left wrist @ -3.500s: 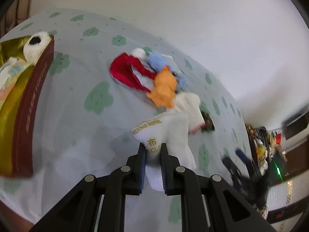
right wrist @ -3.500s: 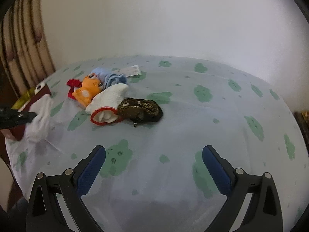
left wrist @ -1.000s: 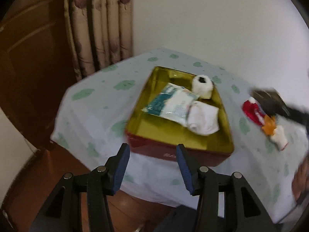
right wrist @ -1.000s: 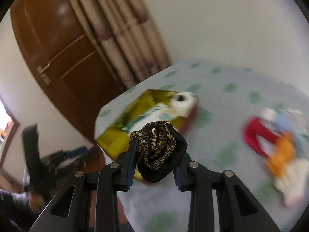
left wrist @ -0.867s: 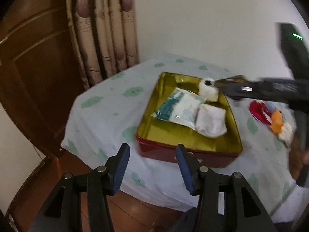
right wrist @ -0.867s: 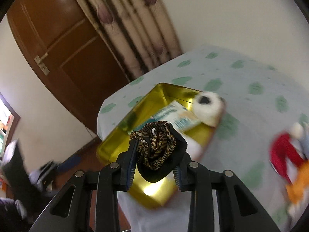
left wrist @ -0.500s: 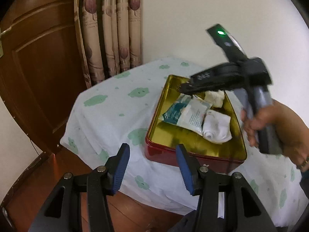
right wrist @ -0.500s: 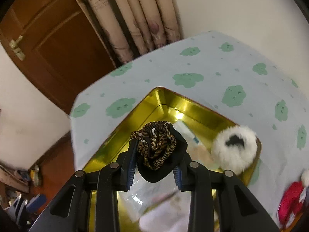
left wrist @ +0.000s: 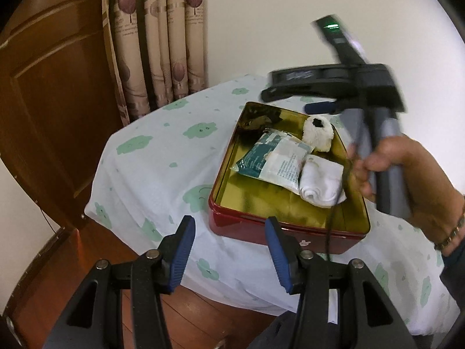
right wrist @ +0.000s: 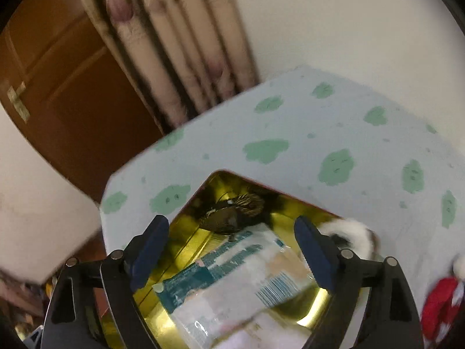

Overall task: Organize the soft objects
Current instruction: 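Move the left gripper to the orange rubber toy and grasp it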

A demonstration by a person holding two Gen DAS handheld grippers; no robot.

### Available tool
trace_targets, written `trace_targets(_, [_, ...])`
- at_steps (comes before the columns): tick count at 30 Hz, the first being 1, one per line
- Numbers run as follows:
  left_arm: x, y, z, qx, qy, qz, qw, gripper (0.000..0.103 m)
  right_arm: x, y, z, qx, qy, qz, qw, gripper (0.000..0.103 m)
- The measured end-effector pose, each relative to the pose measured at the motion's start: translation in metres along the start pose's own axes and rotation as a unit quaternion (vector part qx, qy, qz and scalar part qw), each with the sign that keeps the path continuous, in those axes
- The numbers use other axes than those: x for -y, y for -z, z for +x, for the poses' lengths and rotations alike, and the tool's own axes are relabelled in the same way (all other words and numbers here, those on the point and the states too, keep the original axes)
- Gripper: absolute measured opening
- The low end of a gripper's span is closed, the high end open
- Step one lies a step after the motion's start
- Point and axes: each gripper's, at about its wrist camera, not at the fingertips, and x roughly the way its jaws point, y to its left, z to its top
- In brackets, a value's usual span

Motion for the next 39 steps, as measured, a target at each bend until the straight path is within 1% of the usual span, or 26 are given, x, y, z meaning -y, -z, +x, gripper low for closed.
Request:
trace_targets(1, [0.001,0.001,-0.001,0.004,-0.002,0.003,1.0,0.051,0.006,0.006,-0.02,0.03,-0.01,0.01,0.999,0.086])
trace_targets(3, [0.005,0.001,-0.005,0.011,0.0,0.01,0.9999,0.051,0.018,0.029,-0.065,0.086,-0.004,0.026,0.996,0.086])
trace_targets(4, [0.007,0.002,-0.007,0.015,0.004,0.014,0.9998,0.051,0.023,0.042,-0.083,0.104,0.003,0.029,0.994,0.087])
trace_targets(5, [0.01,0.003,-0.01,0.022,0.007,0.021,0.9995,0.051,0.03,0.058,-0.102,0.118,0.021,0.03,0.992,0.088])
trace_targets(6, [0.013,0.003,-0.012,0.025,0.007,0.028,0.9993,0.051,0.036,0.076,-0.121,0.129,0.05,0.029,0.99,0.089])
trace_targets(7, [0.016,0.004,-0.013,0.027,0.009,0.037,0.9989,0.051,0.046,0.1,-0.142,0.138,0.088,0.026,0.986,0.092])
trace_targets(8, [0.022,0.006,-0.014,0.026,0.018,0.048,0.9983,0.051,0.056,0.121,-0.158,0.143,0.116,0.028,0.983,0.096])
trace_targets(9, [0.027,0.008,-0.015,0.024,0.029,0.056,0.9977,0.051,0.07,0.144,-0.176,0.142,0.145,0.036,0.978,0.097])
trace_targets(10, [0.032,0.009,-0.016,0.021,0.042,0.062,0.9969,0.051,0.09,0.174,-0.195,0.133,0.188,0.049,0.972,0.097])
trace_targets(11, [0.04,0.012,-0.016,0.016,0.066,0.075,0.9949,0.051,0.104,0.192,-0.206,0.125,0.216,0.055,0.967,0.097])
trace_targets(12, [0.046,0.014,-0.016,0.01,0.083,0.085,0.9929,0.051,0.125,0.221,-0.221,0.108,0.267,0.06,0.956,0.097])
trace_targets(14, [0.066,0.02,-0.016,-0.009,0.125,0.113,0.9857,0.051,0.156,0.259,-0.24,0.071,0.337,0.073,0.936,0.097])
trace_targets(16, [0.085,0.026,-0.02,-0.014,0.154,0.142,0.9777,0.051,0.193,0.298,-0.264,0.045,0.379,0.108,0.918,0.097])
trace_targets(18, [0.115,0.033,-0.027,-0.002,0.155,0.194,0.9687,0.051,0.214,0.32,-0.28,0.039,0.402,0.126,0.906,0.097])
trace_targets(19, [0.127,0.034,-0.029,0.001,0.158,0.21,0.9647,0.051,0.222,0.33,-0.287,0.037,0.412,0.134,0.9,0.097])
trace_targets(20, [0.144,0.033,-0.031,0.0,0.178,0.223,0.9583,0.051,0.228,0.336,-0.291,0.04,0.414,0.143,0.898,0.097])
trace_targets(21, [0.156,0.03,-0.03,-0.007,0.199,0.226,0.9536,0.051,0.234,0.34,-0.295,0.046,0.407,0.157,0.899,0.097])
trace_targets(22, [0.168,0.025,-0.028,-0.018,0.22,0.227,0.9485,0.051,0.237,0.341,-0.302,0.066,0.39,0.17,0.902,0.097])
trace_targets(23, [0.184,0.017,-0.022,-0.036,0.245,0.224,0.9425,0.051,0.239,0.342,-0.304,0.074,0.386,0.174,0.903,0.097])
trace_targets(25, [0.209,0.003,-0.013,-0.048,0.269,0.222,0.9361,0.051,0.241,0.341,-0.303,0.075,0.384,0.176,0.903,0.097])
trace_targets(27, [0.237,-0.012,-0.005,-0.047,0.273,0.232,0.9324,0.051,0.239,0.343,-0.307,0.09,0.37,0.172,0.909,0.097])
trace_targets(29, [0.266,-0.024,0.006,-0.041,0.265,0.255,0.9291,0.051,0.235,0.349,-0.317,0.114,0.366,0.178,0.906,0.1])
trace_targets(31, [0.286,-0.034,0.018,-0.043,0.254,0.265,0.9292,0.051,0.239,0.351,-0.319,0.121,0.357,0.191,0.906,0.1])
trace_targets(32, [0.296,-0.039,0.028,-0.052,0.254,0.266,0.9286,0.051,0.239,0.352,-0.321,0.122,0.356,0.195,0.906,0.1])
trace_targets(35, [0.314,-0.049,0.048,-0.071,0.266,0.259,0.926,0.051,0.239,0.352,-0.321,0.123,0.348,0.194,0.909,0.1])
trace_targets(39, [0.332,-0.057,0.072,-0.086,0.268,0.268,0.9211,0.051,0.242,0.351,-0.317,0.12,0.342,0.193,0.912,0.1])
